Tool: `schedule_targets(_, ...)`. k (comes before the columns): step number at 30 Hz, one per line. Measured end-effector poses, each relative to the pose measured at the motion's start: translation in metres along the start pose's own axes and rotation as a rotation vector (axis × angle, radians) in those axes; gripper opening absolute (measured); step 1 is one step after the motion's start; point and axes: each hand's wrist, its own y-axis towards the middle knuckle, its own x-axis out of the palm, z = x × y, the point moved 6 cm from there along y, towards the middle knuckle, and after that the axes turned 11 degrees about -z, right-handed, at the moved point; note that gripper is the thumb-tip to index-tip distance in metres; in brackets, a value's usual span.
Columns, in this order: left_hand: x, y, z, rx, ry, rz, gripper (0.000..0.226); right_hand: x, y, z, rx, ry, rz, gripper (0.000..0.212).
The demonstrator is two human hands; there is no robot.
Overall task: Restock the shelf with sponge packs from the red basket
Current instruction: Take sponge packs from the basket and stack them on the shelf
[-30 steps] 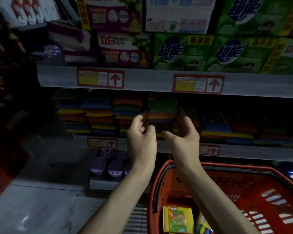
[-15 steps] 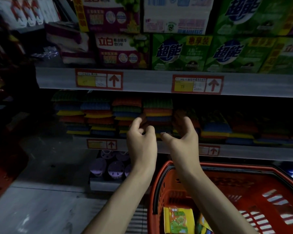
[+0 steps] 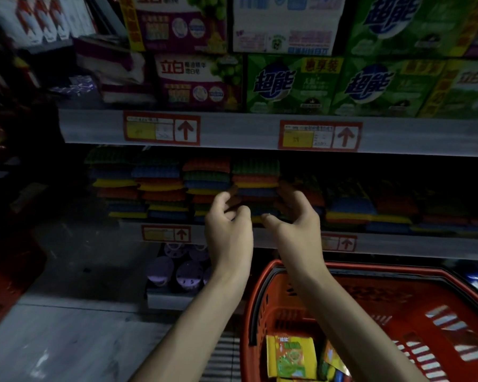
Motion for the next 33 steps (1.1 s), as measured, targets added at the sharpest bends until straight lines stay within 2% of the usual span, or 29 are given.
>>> schedule_targets(7,-0.005,-0.015,0.001,0.029,0.017,-0.109,0.028,-0.017,-0.009,0.002,0.017,-0.061,-0.034,0.054)
schedule_targets(13,-0.006,-0.046,-0.004,0.029,0.09,-0.233,0.023,-0.056,-0.038,0.0,-0.04,-0.249,-0.094,0.047)
schedule_targets(17,-0.007,-0.071,-0.007,0.036,0.14,-0.278,0.022,-0.082,-0.064,-0.005,-0.021,-0.352,-0.144,0.055)
schedule_targets(23,-0.009,-0.103,-0.007,0.047,0.177,-0.303,0.021,-0.109,-0.109,-0.014,-0.093,-0.634,-0.376,0.064)
schedule_targets(27,0.0,-0.126,-0.006,0.071,0.293,-0.384,0.021,-0.128,-0.137,-0.003,-0.029,-0.773,-0.568,0.071)
schedule_targets(30,0.007,-0.143,-0.008,0.102,0.405,-0.454,0.025,-0.147,-0.152,0.007,0.007,-0.843,-0.616,0.075)
schedule_targets(33,0.015,-0.157,-0.013,0.139,0.569,-0.524,0.029,-0.156,-0.157,0.015,-0.021,-1.129,-0.68,0.081)
